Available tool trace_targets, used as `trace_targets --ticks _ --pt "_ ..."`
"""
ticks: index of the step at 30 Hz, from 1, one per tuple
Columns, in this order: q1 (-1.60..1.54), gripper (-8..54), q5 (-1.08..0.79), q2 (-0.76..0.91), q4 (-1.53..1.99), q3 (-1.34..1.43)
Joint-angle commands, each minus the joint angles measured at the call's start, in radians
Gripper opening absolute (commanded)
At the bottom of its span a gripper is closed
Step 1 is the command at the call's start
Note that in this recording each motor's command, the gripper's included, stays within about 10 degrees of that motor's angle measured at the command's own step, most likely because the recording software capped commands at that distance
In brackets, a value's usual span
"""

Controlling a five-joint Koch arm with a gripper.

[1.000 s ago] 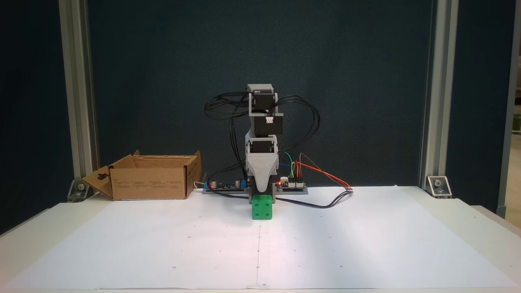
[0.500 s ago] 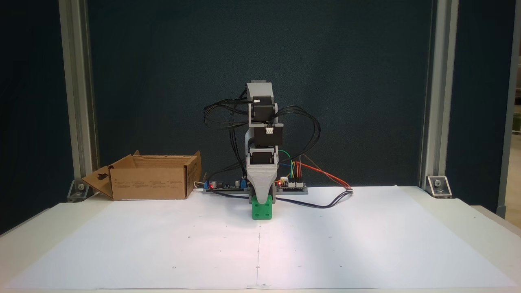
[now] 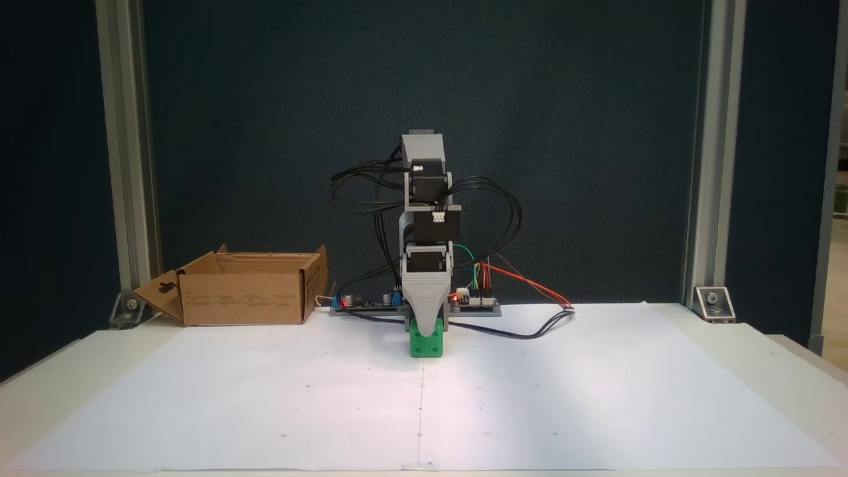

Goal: Grasp a green dice and put it in the bin.

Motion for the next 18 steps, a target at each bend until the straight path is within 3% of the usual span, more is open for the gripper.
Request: trace_targets --ticks 1,6,18 --pt "0.005 43.8 0.043 -0.017 -0.012 -0.015" --pt "0.015 43.1 0.043 -0.112 -0.02 -0.015" --pt "0.043 43.0 0.043 -0.138 -0.021 -0.003"
